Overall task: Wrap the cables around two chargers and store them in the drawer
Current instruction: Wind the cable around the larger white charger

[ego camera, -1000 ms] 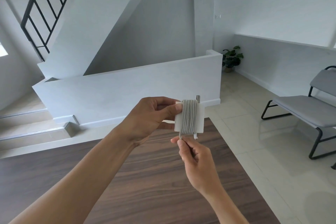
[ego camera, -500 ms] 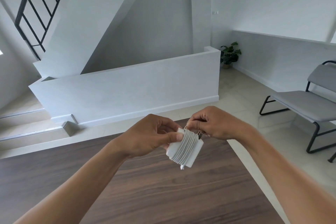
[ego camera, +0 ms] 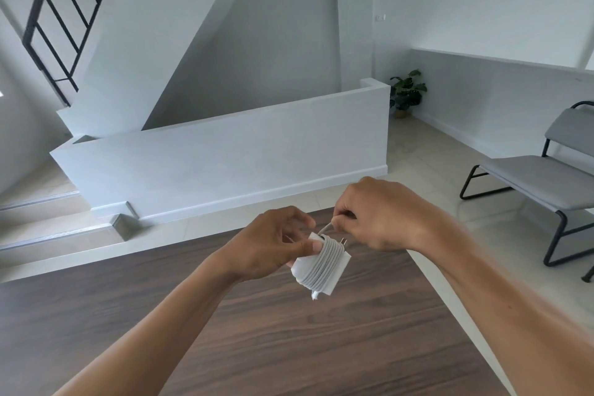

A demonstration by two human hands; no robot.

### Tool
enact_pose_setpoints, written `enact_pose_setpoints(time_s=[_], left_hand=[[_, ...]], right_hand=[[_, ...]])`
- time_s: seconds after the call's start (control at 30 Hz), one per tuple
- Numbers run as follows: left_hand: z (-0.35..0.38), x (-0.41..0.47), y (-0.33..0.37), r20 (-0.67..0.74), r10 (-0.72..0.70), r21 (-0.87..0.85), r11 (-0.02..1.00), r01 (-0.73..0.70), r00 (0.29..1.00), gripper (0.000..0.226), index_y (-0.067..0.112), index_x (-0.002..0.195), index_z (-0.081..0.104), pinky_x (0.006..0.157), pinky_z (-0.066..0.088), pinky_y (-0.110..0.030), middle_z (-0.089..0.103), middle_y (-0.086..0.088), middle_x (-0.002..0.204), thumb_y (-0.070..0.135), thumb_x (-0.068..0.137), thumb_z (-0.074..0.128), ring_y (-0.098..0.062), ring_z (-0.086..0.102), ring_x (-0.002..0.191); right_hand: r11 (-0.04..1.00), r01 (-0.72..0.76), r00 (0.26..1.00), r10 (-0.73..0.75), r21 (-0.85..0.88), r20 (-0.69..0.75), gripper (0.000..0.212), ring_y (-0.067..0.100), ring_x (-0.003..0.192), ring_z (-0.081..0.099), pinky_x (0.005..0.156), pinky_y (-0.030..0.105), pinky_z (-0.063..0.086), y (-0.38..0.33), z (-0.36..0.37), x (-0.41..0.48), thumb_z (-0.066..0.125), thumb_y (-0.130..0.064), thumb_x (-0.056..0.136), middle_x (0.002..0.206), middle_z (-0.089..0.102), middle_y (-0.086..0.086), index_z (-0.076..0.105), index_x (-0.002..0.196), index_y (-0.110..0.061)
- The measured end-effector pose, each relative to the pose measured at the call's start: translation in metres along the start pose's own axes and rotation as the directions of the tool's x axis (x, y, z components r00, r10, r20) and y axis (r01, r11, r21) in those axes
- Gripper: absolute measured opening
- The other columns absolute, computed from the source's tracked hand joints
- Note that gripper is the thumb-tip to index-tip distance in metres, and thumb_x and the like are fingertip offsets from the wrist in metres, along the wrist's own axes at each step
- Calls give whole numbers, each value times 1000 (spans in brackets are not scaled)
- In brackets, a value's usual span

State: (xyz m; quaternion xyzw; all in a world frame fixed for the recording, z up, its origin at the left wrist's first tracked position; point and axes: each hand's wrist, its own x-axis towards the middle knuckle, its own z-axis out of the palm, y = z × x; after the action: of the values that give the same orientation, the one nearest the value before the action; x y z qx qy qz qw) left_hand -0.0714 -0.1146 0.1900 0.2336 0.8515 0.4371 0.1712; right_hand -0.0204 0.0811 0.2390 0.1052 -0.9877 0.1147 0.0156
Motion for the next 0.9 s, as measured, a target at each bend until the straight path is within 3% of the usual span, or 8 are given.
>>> enact_pose_setpoints(time_s=[0.17, 0.27, 0.4, 0.6, 0.7, 0.77, 0.9], left_hand=[[5, 4, -5, -84, 58, 7, 998, -57, 995, 25, 32, 108, 71, 77, 60, -38, 72, -5, 85, 38, 84, 72, -21, 70, 79], [5, 6, -4, -216, 48, -32, 998, -56, 975, 14, 32, 103, 73, 75, 61, -41, 72, -13, 82, 29, 90, 68, -27, 72, 79], [1, 7, 3, -281, -15, -303, 950, -74, 960, 12, 21, 101, 73, 73, 62, -43, 68, -32, 90, 16, 92, 66, -43, 70, 82], [9, 11, 8, -325, -44, -494, 860, -129, 945, 12, 12, 103, 69, 63, 61, -36, 70, -23, 84, 11, 94, 63, -29, 70, 67], [14, 14, 9, -366, -49, -509, 847, -156, 929, 11, 13, 99, 70, 57, 56, -29, 67, -25, 82, 9, 94, 62, -26, 69, 62], [15, 14, 6, -400, -46, -502, 847, -177, 915, 11, 16, 94, 71, 57, 56, -29, 63, -35, 84, 10, 94, 62, -29, 68, 66], [18, 14, 5, -444, -23, -484, 847, -219, 896, 12, 16, 92, 72, 59, 56, -27, 63, -39, 94, 11, 94, 62, -32, 69, 73]], right_hand=[[999, 7, 996, -11, -37, -92, 31, 21, 74, 60, 74, 36, 51, -12, 8, -10, 45, -35, 97, 73, 58, -4, 56, 73, -20], [999, 23, 982, -17, 31, -185, 29, 19, 73, 60, 70, 34, 51, -17, 20, -16, 41, -37, 100, 78, 61, -3, 61, 84, -23], [977, 58, 951, 8, 204, -310, 27, 16, 74, 58, 64, 32, 49, -14, 42, -18, 38, -37, 101, 82, 63, -7, 60, 91, -24], [893, 131, 870, 105, 431, -483, 20, 13, 71, 61, 66, 39, 52, -20, 72, -16, 44, -31, 100, 78, 64, -11, 54, 117, -26], [871, 149, 813, 161, 468, -559, 9, 5, 64, 56, 59, 31, 48, -19, 77, -14, 52, -30, 97, 74, 59, -16, 55, 103, -24], [859, 155, 779, 198, 488, -596, 5, 4, 70, 57, 62, 24, 49, -14, 76, -11, 58, -25, 95, 86, 57, -18, 62, 97, -24], [774, 123, 815, 278, 621, -509, 11, -5, 90, 54, 71, 9, 47, -4, 74, -6, 61, -22, 93, 97, 53, -11, 63, 91, -33]])
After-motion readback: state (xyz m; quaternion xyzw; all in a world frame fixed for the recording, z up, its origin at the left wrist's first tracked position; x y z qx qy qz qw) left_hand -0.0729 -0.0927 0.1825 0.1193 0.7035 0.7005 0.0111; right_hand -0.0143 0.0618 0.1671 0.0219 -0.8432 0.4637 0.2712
